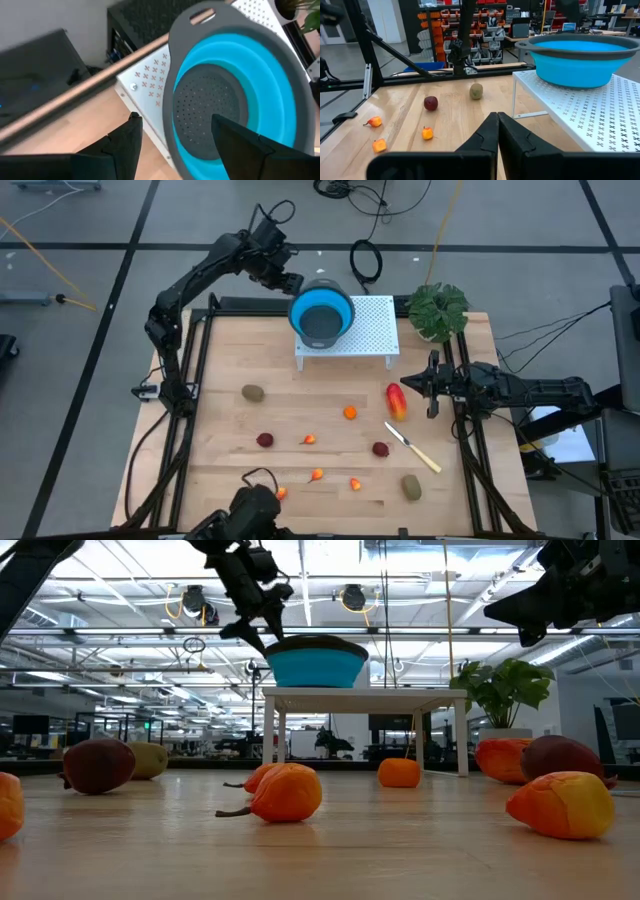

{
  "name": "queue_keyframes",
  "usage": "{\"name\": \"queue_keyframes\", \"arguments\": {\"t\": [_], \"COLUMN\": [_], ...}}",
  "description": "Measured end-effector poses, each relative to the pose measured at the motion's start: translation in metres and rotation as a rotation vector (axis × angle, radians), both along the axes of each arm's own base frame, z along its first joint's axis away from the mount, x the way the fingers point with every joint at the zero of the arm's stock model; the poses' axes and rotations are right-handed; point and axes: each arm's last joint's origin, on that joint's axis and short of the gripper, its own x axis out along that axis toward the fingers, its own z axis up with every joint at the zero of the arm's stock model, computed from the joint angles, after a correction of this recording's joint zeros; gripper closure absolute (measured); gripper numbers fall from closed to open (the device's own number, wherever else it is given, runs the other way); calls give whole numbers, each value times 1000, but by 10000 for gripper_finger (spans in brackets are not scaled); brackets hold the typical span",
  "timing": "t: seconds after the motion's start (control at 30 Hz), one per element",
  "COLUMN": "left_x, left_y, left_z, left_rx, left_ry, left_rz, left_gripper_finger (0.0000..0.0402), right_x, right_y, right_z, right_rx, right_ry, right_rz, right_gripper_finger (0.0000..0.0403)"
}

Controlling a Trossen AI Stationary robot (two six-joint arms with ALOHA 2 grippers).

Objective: Pick & Place Fruit
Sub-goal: Put the mango into the blue strainer bowl on the shelf

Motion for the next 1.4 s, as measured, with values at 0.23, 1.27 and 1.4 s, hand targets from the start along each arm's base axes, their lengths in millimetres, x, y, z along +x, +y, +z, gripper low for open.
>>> {"name": "queue_keyframes", "arguments": {"t": [0.23,1.27,1.4], "left_x": [-9,5,4], "left_y": [-28,-158,-183], "left_z": [27,40,51], "left_rx": [114,146,202], "left_ry": [8,298,257], "left_rz": [-54,-386,-362], "left_gripper_finger": [165,165,165], "right_x": [0,0,2], "right_y": [0,0,0], "right_z": [0,-2,-3], "right_rx": [4,174,175], "right_ry": [-1,-2,13], "right_rz": [0,-9,-11], "right_gripper_finger": [403,402,402]}}
